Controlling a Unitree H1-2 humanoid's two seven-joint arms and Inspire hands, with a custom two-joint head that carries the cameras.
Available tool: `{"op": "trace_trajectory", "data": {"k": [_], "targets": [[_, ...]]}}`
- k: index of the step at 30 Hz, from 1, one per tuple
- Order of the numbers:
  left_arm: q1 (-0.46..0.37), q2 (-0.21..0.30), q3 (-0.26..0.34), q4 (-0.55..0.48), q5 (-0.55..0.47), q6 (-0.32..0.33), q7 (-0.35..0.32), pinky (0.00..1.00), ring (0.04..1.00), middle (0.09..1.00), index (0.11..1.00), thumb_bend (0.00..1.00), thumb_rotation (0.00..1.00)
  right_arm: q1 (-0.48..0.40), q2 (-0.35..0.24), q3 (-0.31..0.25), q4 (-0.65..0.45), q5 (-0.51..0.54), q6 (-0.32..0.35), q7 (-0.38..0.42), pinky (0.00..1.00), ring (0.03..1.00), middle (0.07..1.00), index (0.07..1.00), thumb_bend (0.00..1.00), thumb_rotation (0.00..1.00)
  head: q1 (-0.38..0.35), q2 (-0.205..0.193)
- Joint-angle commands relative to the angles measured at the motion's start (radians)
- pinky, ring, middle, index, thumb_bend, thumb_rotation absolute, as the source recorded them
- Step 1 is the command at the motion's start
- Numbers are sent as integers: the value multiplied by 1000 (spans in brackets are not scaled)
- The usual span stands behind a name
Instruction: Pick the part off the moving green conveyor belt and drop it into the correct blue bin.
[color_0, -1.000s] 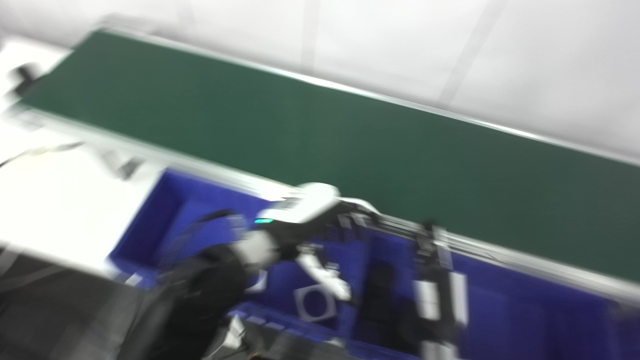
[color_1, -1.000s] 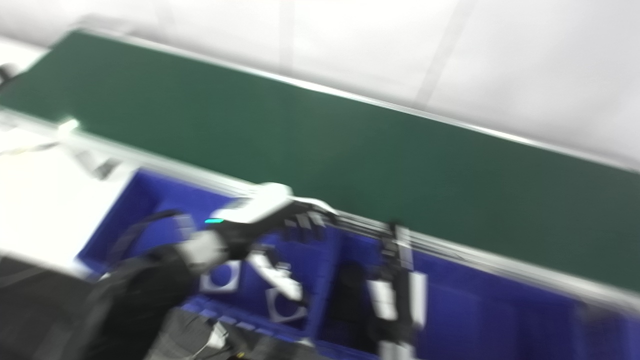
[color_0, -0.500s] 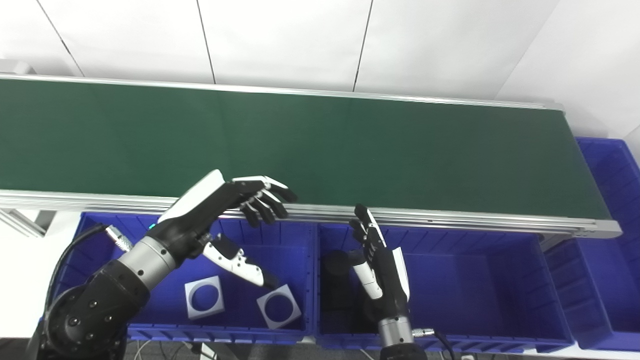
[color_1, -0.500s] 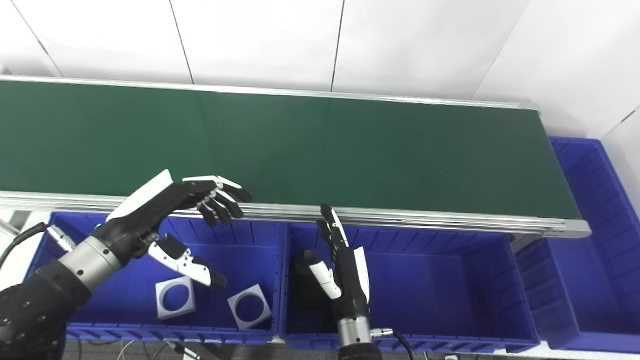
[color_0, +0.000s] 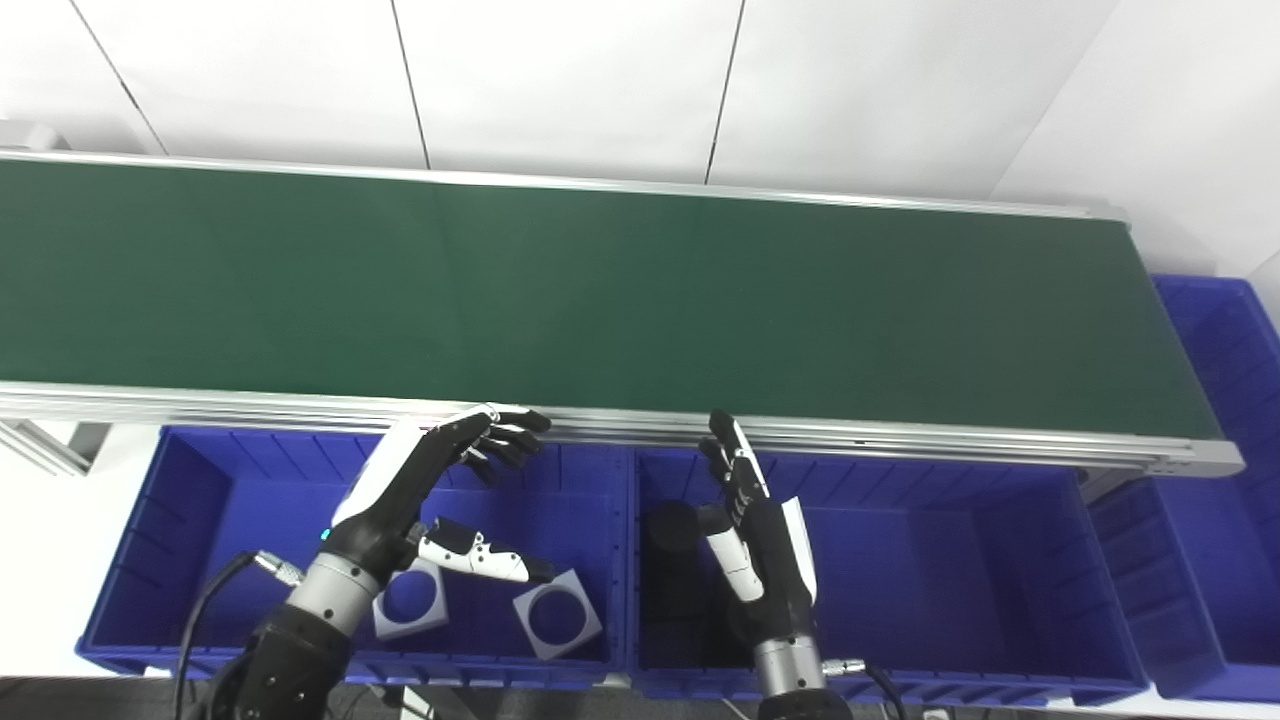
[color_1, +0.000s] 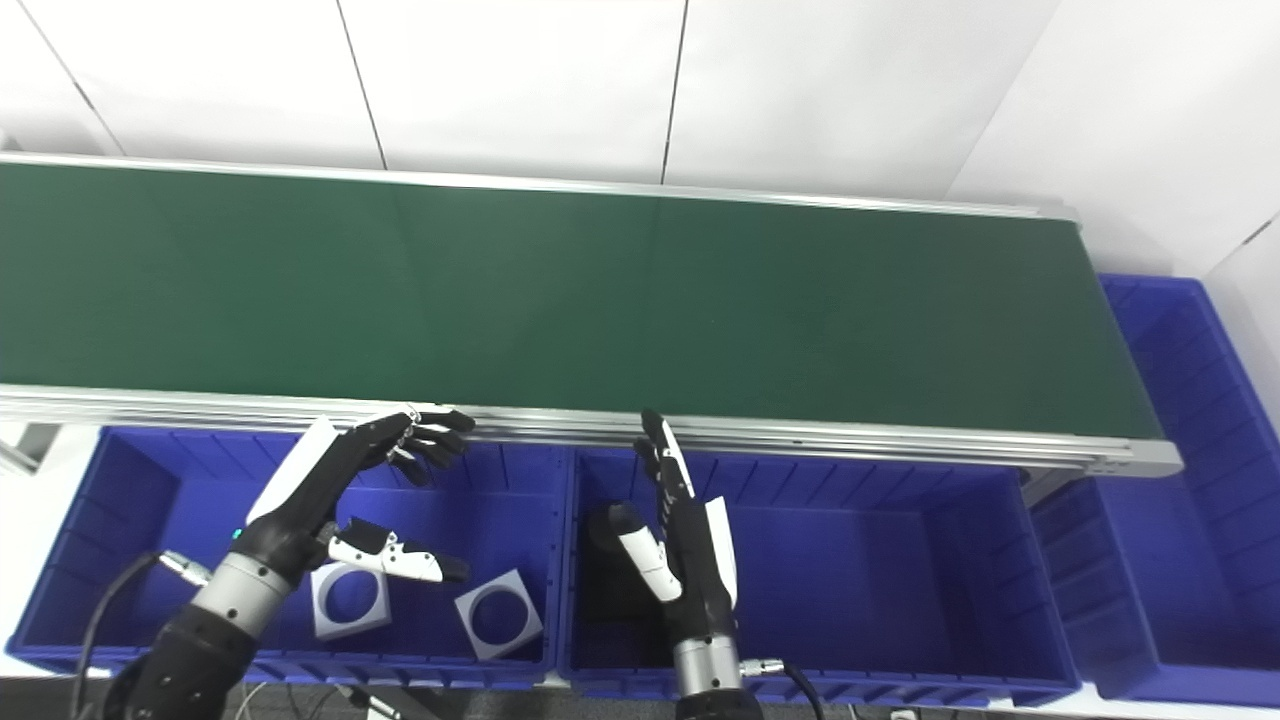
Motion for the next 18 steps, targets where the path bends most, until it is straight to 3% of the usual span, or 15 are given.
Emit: {"op": "trace_trajectory", "data": {"k": [1, 13, 18], "targets": [[10, -28, -10, 23, -15, -58, 49, 631, 707, 747, 742, 801, 200, 33, 65, 47, -30, -1, -59, 3, 989, 943, 960, 962, 817, 910, 12, -9], [30, -67, -63, 62, -37, -91, 67, 771, 842, 869, 818, 771, 134, 46, 46, 35, -50, 23, -82, 12, 976, 937, 962, 961, 802, 911, 48, -7], [30, -63, -89, 56, -103, -39, 16, 914, 966, 968, 918, 747, 276, 45, 36, 27, -40, 25, -90, 14, 959, 944, 964, 963, 818, 912, 60, -7]]}}
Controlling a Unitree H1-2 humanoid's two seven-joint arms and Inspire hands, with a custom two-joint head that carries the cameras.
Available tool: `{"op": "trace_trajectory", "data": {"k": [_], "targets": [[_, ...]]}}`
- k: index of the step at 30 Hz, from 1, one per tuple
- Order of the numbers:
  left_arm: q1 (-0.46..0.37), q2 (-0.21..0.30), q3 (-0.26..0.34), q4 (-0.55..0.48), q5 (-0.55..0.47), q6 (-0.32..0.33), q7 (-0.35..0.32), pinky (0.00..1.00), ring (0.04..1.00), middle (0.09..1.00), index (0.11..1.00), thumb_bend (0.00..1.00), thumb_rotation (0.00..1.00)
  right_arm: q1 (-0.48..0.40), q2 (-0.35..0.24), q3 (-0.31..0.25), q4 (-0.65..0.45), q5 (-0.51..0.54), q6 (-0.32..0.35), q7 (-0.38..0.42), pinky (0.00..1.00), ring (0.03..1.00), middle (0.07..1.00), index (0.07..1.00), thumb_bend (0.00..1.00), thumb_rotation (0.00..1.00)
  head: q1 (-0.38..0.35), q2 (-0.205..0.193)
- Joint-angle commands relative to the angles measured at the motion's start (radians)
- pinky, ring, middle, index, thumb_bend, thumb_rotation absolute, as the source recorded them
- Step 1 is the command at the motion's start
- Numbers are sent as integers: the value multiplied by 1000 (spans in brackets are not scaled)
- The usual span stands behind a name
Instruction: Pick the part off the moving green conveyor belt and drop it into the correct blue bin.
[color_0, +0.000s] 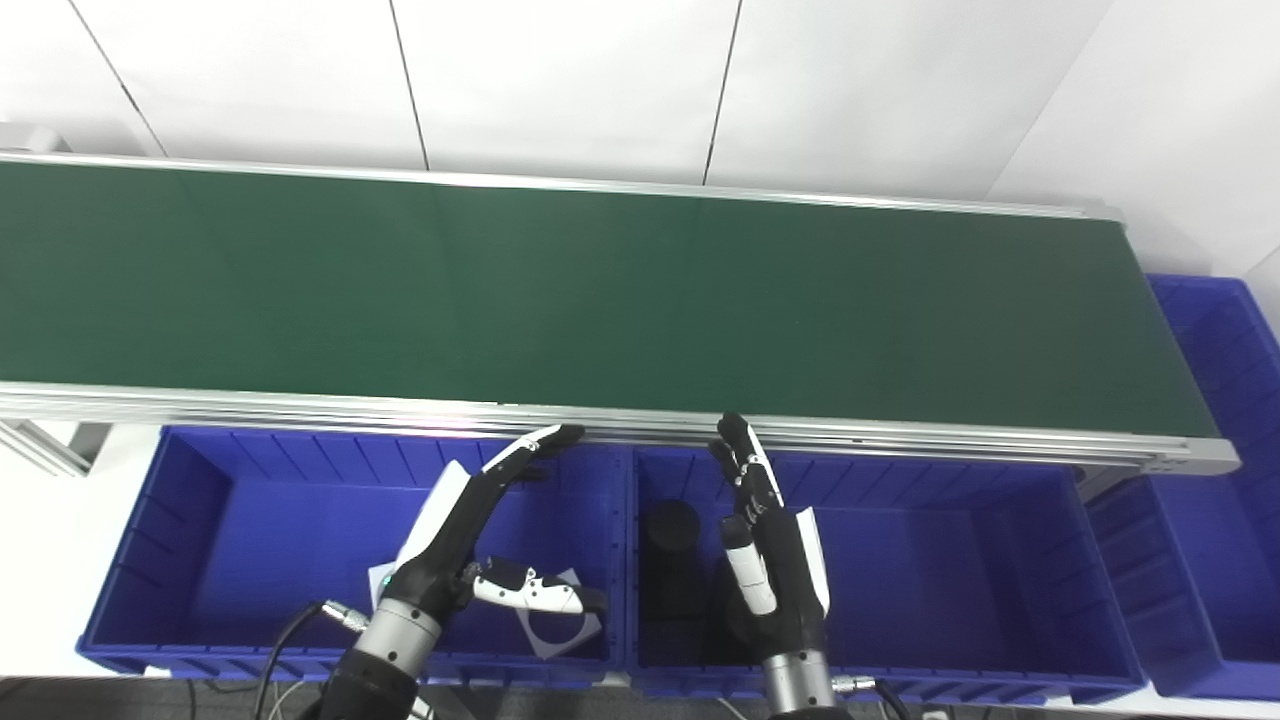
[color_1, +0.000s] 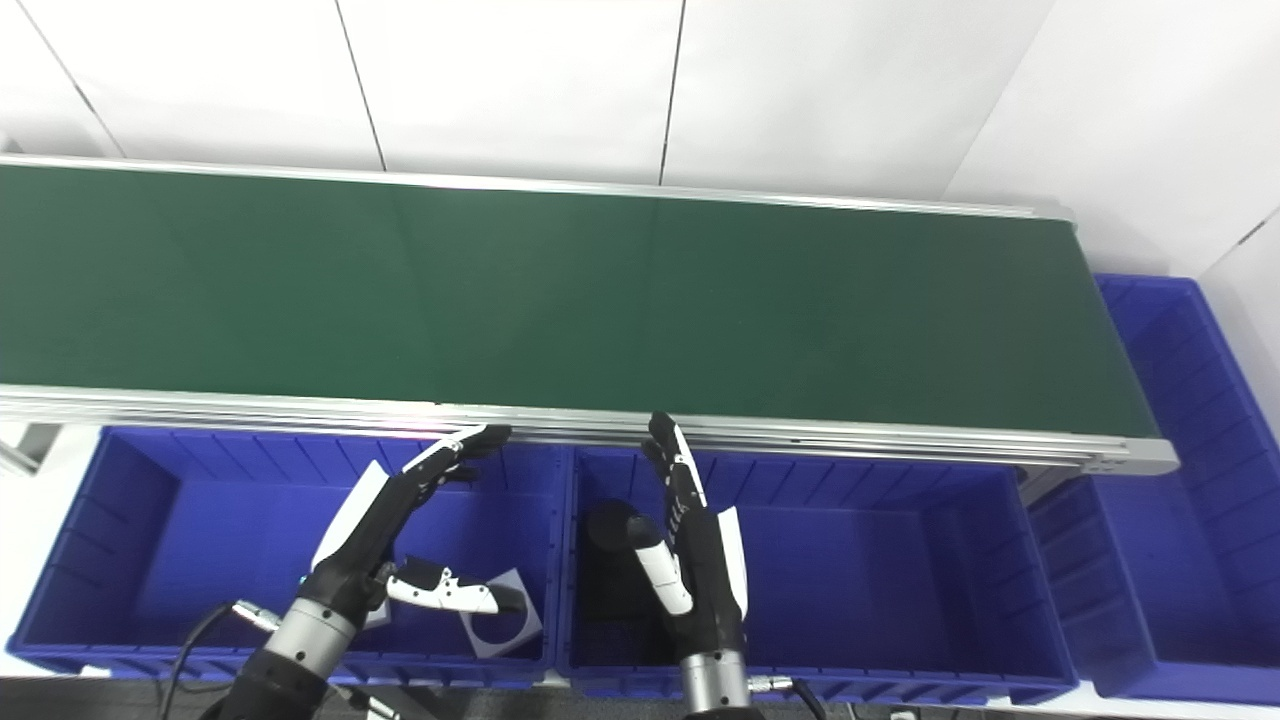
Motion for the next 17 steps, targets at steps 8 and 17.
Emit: {"op": "trace_trajectory", "data": {"k": [8, 17], "targets": [[-12, 4, -39, 21, -61, -84, -16, 928, 975, 980, 932, 821, 613, 10, 11, 36, -8, -38, -71, -4, 979, 967, 982, 964, 826, 920, 28, -14], [-24, -8, -49, 100, -82, -237, 8, 962, 996, 998, 964, 982, 981, -3, -16, 53, 3, -60, -71, -28, 998, 994, 1000, 951, 855, 966, 38, -30]]}}
